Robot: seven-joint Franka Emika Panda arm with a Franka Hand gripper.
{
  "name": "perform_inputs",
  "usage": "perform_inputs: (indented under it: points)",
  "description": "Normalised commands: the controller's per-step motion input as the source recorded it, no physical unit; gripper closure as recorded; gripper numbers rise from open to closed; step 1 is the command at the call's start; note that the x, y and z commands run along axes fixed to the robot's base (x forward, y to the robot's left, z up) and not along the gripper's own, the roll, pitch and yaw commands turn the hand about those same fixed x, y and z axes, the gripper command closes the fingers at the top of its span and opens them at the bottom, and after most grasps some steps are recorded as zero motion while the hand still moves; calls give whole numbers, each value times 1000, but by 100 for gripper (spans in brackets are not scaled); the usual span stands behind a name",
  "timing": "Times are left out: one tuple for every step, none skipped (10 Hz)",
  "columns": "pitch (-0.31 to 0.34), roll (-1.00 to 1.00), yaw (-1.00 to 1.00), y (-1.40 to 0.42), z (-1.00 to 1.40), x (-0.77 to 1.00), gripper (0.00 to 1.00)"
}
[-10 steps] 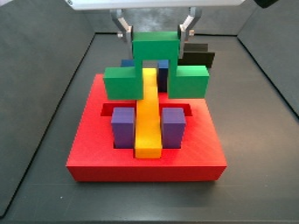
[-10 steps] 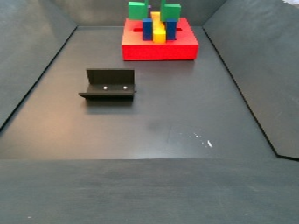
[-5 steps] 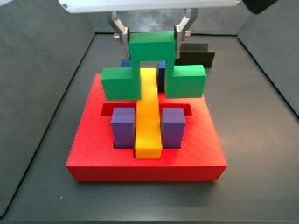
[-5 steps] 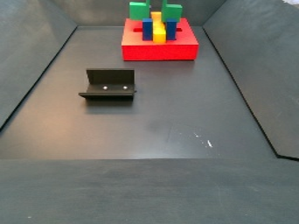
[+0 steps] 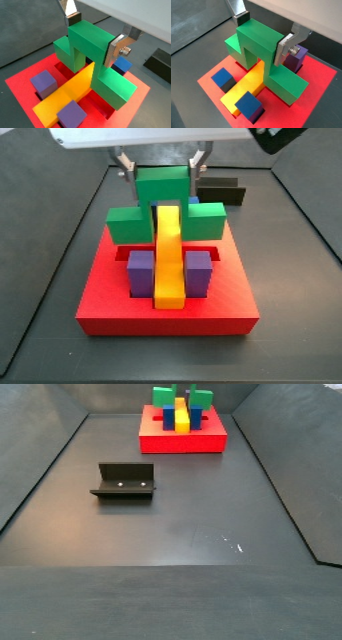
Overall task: Pick up the green object. Move up. Move to above the board. Insert the green object.
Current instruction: Insert the green object.
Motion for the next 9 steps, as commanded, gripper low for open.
perform_inputs:
  points:
    - [-133, -71, 54, -54, -214, 0, 100]
    - [-131, -64, 71, -57, -237, 43, 100]
    - [-126, -71, 74, -37, -214, 97, 100]
    - [-123, -83, 66, -14, -194, 49, 100]
    - [-113, -74, 63, 0, -120, 26, 100]
    - [-89, -44, 54, 0, -63, 0, 100]
    - [-59, -7, 37, 0, -69, 0, 100]
    - [-34, -29, 0, 0, -60, -54, 100]
    - [-24, -50, 0, 0, -114, 0, 100]
